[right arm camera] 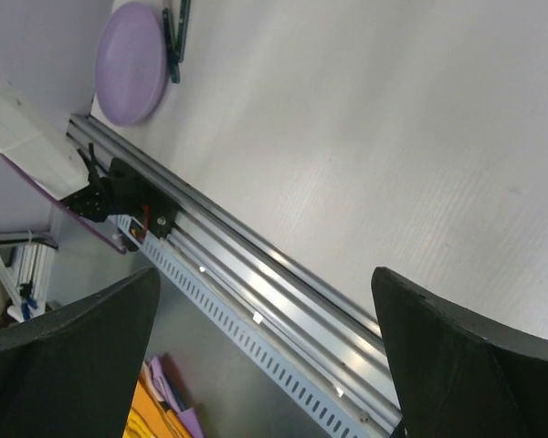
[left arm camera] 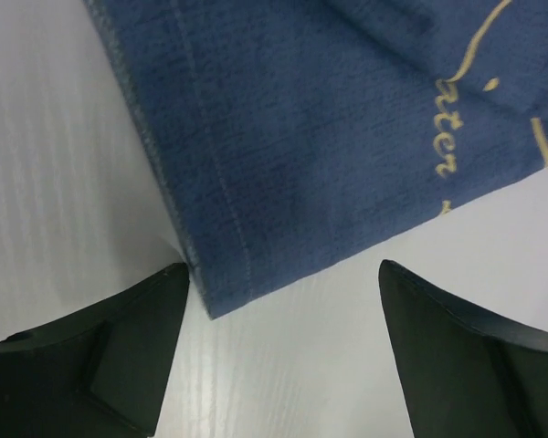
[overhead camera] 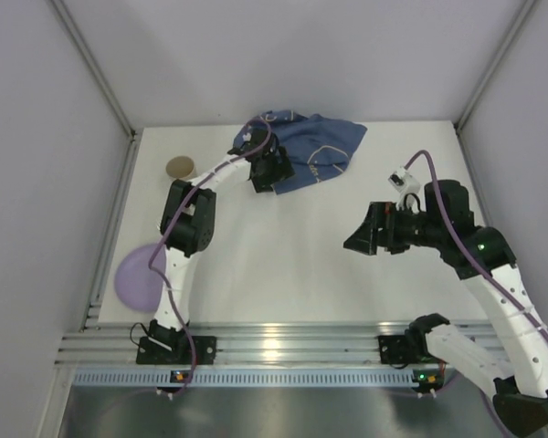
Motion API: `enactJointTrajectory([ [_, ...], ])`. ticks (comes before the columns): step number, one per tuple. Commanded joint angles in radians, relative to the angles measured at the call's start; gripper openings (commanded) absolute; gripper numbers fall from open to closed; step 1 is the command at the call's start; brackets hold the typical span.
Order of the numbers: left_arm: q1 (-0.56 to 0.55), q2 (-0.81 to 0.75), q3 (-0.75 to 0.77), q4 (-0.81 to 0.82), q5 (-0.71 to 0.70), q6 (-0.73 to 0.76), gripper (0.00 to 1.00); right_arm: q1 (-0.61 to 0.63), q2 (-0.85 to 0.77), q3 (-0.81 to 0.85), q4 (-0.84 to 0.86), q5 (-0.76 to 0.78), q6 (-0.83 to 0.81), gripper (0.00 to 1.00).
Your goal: Set the dinner table for one person
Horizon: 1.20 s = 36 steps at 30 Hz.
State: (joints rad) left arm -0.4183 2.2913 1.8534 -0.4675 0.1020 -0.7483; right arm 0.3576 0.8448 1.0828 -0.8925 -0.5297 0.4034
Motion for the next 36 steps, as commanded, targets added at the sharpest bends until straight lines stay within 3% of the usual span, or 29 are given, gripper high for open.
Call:
enactJointTrajectory([
  [1,-0.004,0.088,0.056,-0.054,-0.007,-0.057,0.90,0.000,0.030,0.045,-0.040,0.088,-0.029,1.00],
  [4,-0.005,0.160,0.108,-0.049,0.028,-0.065,0.78,0.000,0.068,0.039,-0.017,0.143,-0.047,1.00],
  [5,-0.007,0.184,0.119,-0.045,0.059,-0.063,0.55,-0.005,0.098,0.039,-0.010,0.164,-0.051,1.00],
  [7,-0.007,0.200,0.141,-0.030,0.091,-0.059,0.37,-0.026,0.137,0.051,0.023,0.220,-0.046,1.00],
  [8,-0.007,0.201,0.141,-0.023,0.126,-0.054,0.15,-0.040,0.184,0.054,0.039,0.223,-0.040,1.00],
  [10,-0.007,0.198,0.132,-0.029,0.148,-0.040,0.01,-0.087,0.243,0.072,0.105,0.192,-0.014,1.00],
  [14,-0.004,0.091,0.006,-0.063,0.130,0.016,0.00,-0.161,0.449,0.137,0.225,0.168,0.015,1.00],
  [21,0.035,-0.223,-0.449,-0.104,0.096,0.096,0.00,-0.292,0.790,0.403,0.375,0.241,0.032,1.00],
  [25,0.035,-0.340,-0.612,-0.115,0.090,0.127,0.00,-0.307,0.942,0.420,0.451,0.281,0.046,1.00],
  [36,0.035,-0.558,-0.836,-0.140,0.065,0.139,0.00,-0.298,1.270,0.482,0.544,0.235,0.084,1.00],
])
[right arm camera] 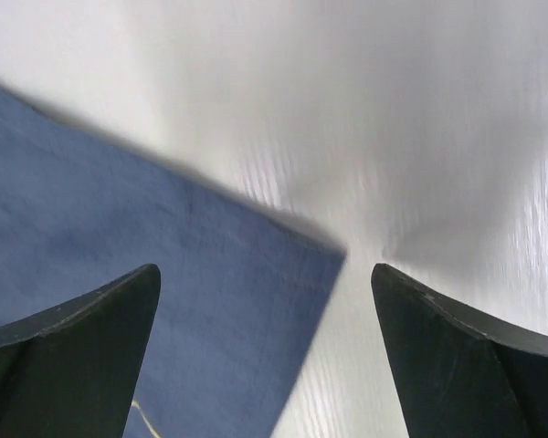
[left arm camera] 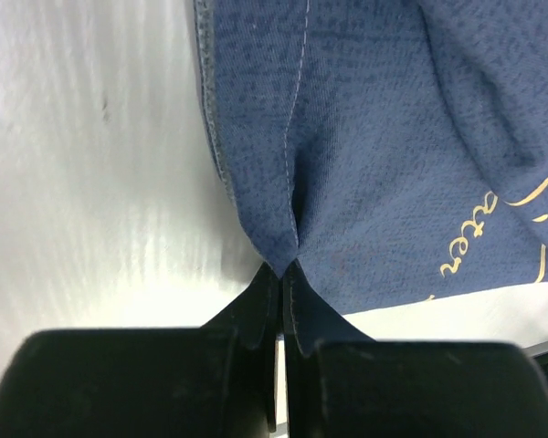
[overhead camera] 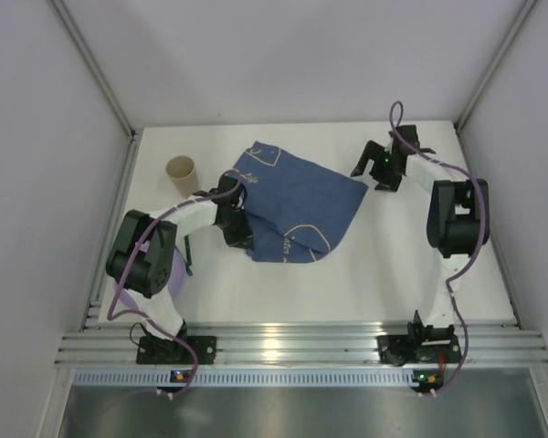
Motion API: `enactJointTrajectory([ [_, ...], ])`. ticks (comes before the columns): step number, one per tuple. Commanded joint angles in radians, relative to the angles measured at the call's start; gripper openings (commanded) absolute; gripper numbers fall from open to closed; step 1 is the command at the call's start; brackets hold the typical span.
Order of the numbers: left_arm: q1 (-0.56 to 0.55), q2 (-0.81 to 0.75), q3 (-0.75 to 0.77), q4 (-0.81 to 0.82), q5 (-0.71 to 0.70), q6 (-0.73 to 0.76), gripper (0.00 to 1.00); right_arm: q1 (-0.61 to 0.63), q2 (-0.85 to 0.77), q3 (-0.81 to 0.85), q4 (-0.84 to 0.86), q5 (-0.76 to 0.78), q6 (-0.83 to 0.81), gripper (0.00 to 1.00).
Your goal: Set the dinner table for one person
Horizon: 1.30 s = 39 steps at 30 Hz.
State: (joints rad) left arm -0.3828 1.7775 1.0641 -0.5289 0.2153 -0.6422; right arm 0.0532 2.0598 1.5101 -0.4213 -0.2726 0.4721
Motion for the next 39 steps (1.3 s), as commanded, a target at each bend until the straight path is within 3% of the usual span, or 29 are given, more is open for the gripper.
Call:
enactJointTrajectory([
  [1,-0.002,-0.047,-0.050,-0.082,-0.050,0.035,0.00,0.008,0.071,0.062,0.078,-0.031,0.023,1.00],
  [9,-0.001,-0.079,-0.052,-0.125,-0.063,0.062,0.00,0.086,0.180,0.117,0.151,-0.105,0.077,0.99],
  [12,-0.001,-0.072,-0.036,-0.134,-0.070,0.070,0.00,0.099,0.194,0.150,0.138,-0.128,0.077,0.91],
  [13,0.001,-0.067,-0.030,-0.134,-0.070,0.073,0.00,0.097,0.194,0.151,0.141,-0.135,0.079,0.76],
  [15,0.001,-0.044,-0.009,-0.135,-0.067,0.075,0.00,0.085,0.191,0.153,0.124,-0.152,0.069,0.60],
  [16,0.002,-0.035,0.000,-0.135,-0.065,0.076,0.00,0.079,0.186,0.153,0.115,-0.154,0.057,0.40],
  [19,0.002,0.008,0.042,-0.138,-0.053,0.084,0.00,0.044,0.145,0.110,0.092,-0.158,0.019,0.14],
  [22,0.005,0.036,0.085,-0.149,-0.054,0.095,0.00,-0.019,0.030,0.015,0.088,-0.171,-0.004,0.00],
  [23,0.008,0.043,0.100,-0.154,-0.060,0.099,0.00,-0.038,-0.001,-0.046,0.098,-0.171,-0.006,0.00],
  [28,0.031,0.143,0.305,-0.223,-0.132,0.145,0.00,-0.164,-0.186,-0.131,0.105,-0.157,-0.009,0.00],
  [31,0.057,0.270,0.518,-0.302,-0.113,0.156,0.00,-0.190,-0.201,-0.091,0.092,-0.184,0.020,0.00],
  [32,0.061,0.298,0.574,-0.321,-0.108,0.159,0.00,-0.188,-0.198,-0.068,0.075,-0.191,0.022,0.05],
  [33,0.061,0.330,0.670,-0.357,-0.103,0.161,0.00,-0.184,-0.196,-0.067,0.075,-0.212,0.025,0.19],
  [34,0.061,0.353,0.709,-0.370,-0.093,0.161,0.00,-0.181,-0.194,-0.071,0.076,-0.224,0.036,0.65],
  [35,0.061,0.381,0.750,-0.376,-0.080,0.158,0.00,-0.176,-0.193,-0.092,0.084,-0.229,0.039,0.88],
  [36,0.061,0.385,0.751,-0.370,-0.071,0.153,0.00,-0.167,-0.193,-0.108,0.090,-0.240,0.042,0.99],
  [39,0.058,0.359,0.674,-0.335,-0.050,0.128,0.00,-0.150,-0.173,-0.186,0.136,-0.281,0.056,1.00],
])
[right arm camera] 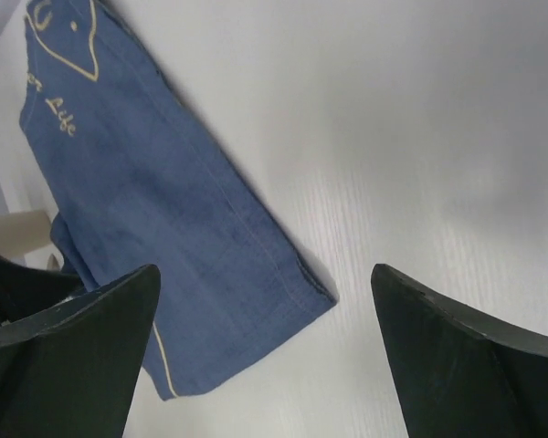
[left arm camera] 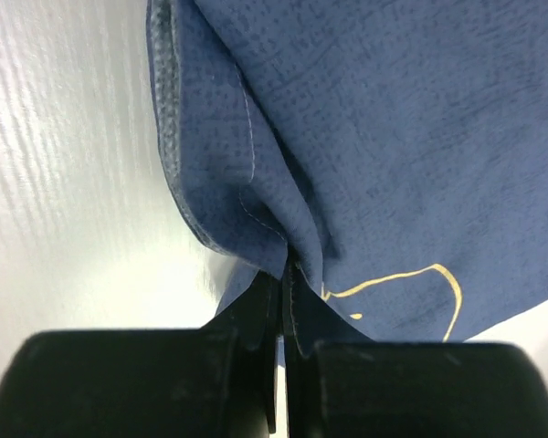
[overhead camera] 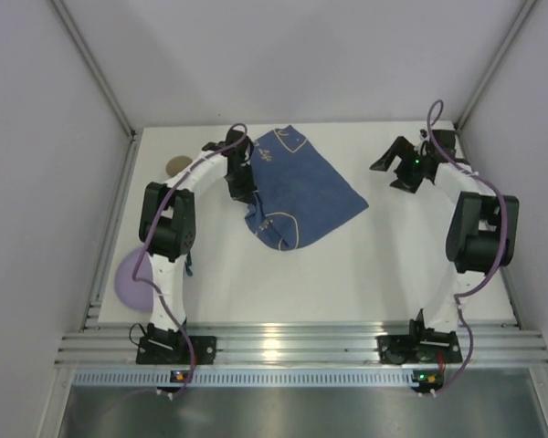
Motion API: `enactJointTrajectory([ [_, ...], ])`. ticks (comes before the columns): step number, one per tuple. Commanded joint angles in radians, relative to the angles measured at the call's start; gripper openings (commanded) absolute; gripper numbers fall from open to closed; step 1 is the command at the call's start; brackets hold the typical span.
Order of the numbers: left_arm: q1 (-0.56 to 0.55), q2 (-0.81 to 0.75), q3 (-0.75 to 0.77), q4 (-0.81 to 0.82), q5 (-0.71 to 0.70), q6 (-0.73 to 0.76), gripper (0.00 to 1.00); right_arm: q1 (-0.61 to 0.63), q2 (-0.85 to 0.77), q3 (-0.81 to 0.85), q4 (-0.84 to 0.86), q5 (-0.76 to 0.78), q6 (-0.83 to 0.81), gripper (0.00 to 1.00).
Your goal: Set the dinner table for one person
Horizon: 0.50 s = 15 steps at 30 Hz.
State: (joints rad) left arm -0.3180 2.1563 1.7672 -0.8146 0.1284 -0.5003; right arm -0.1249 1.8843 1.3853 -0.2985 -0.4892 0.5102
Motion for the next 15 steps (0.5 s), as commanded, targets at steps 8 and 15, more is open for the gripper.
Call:
enactJointTrajectory([
  [8,-0.007,-0.122,-0.238,0.025,0.017,-0.026,0.00,0.166,0.101,-0.140,0.061,-0.083,0.005,1.00],
  [15,-0.006,-0.170,-0.290,0.031,-0.007,-0.017,0.00,0.260,0.194,-0.051,0.042,-0.080,0.007,0.97],
])
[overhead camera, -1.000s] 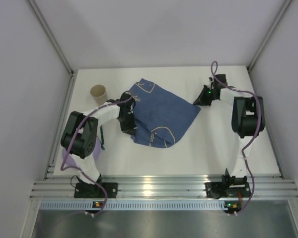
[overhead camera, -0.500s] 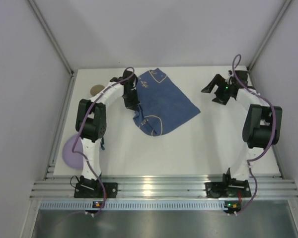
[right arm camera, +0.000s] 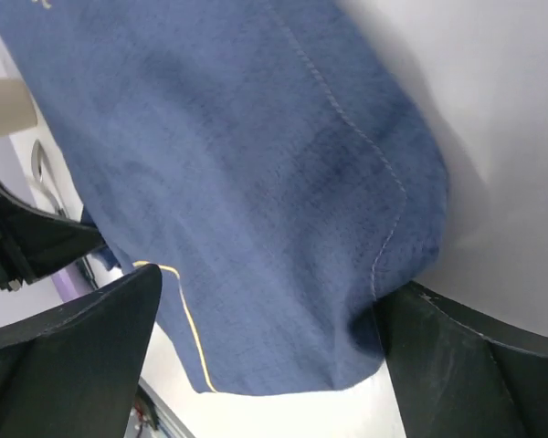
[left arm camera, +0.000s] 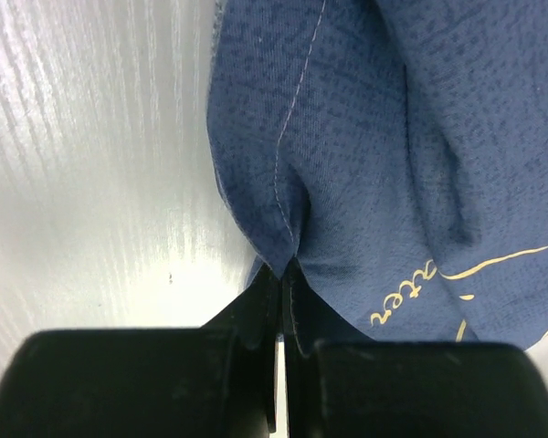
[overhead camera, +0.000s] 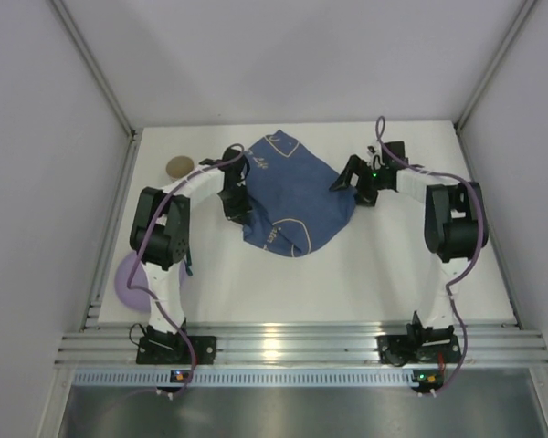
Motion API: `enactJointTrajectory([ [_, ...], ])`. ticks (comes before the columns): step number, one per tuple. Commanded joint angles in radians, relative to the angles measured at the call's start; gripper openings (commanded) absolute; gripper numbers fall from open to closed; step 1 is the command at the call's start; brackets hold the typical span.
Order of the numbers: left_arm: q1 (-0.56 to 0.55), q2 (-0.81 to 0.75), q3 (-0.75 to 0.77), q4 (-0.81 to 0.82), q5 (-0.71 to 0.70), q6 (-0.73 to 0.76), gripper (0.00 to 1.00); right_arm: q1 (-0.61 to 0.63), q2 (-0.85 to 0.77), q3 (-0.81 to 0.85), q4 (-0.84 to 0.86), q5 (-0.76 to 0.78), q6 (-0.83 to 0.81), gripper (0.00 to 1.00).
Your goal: Set the dinner table for one person
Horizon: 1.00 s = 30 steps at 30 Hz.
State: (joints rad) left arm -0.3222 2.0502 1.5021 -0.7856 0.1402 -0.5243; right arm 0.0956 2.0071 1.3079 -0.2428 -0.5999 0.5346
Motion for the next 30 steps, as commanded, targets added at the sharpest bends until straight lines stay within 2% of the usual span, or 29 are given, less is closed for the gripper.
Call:
enactJointTrajectory([
  [1,-0.002,-0.070,-0.032,0.000,-0.021,0.009,0.00,0.049,0.081,0.049,-0.021,0.031,-0.018,0.93],
  [4,0.003,-0.081,-0.046,0.000,-0.028,0.012,0.00,0.062,0.107,0.088,-0.038,0.025,-0.016,0.46],
  [5,0.005,-0.082,-0.049,-0.001,-0.030,0.012,0.00,0.059,0.110,0.096,-0.046,0.031,-0.024,0.33],
  [6,0.011,-0.084,-0.052,-0.001,-0.028,0.012,0.00,0.056,0.114,0.105,-0.059,0.035,-0.033,0.12],
  [7,0.014,-0.084,-0.057,0.002,-0.024,0.010,0.00,0.050,0.111,0.119,-0.090,0.044,-0.044,0.00],
  [12,0.031,-0.074,-0.054,0.003,-0.034,0.004,0.00,-0.051,0.023,0.050,-0.147,0.143,-0.097,0.00],
  [17,0.044,-0.131,-0.120,-0.021,-0.206,-0.100,0.00,-0.209,-0.181,-0.221,-0.199,0.316,-0.029,0.00],
  [20,0.069,-0.212,-0.212,-0.021,-0.280,-0.187,0.00,-0.244,-0.333,-0.384,-0.214,0.346,0.033,0.00],
  [24,0.069,-0.350,-0.348,-0.046,-0.359,-0.339,0.00,-0.241,-0.488,-0.540,-0.234,0.309,0.119,0.00],
  [25,0.069,-0.434,-0.376,-0.046,-0.366,-0.370,0.00,-0.241,-0.511,-0.565,-0.231,0.289,0.142,0.00],
  [28,0.064,-0.565,-0.446,-0.023,-0.302,-0.434,0.00,-0.229,-0.603,-0.651,-0.201,0.143,0.252,0.00],
  [30,0.031,-0.582,-0.416,-0.009,-0.271,-0.424,0.00,-0.192,-0.672,-0.615,-0.216,0.106,0.292,0.00],
])
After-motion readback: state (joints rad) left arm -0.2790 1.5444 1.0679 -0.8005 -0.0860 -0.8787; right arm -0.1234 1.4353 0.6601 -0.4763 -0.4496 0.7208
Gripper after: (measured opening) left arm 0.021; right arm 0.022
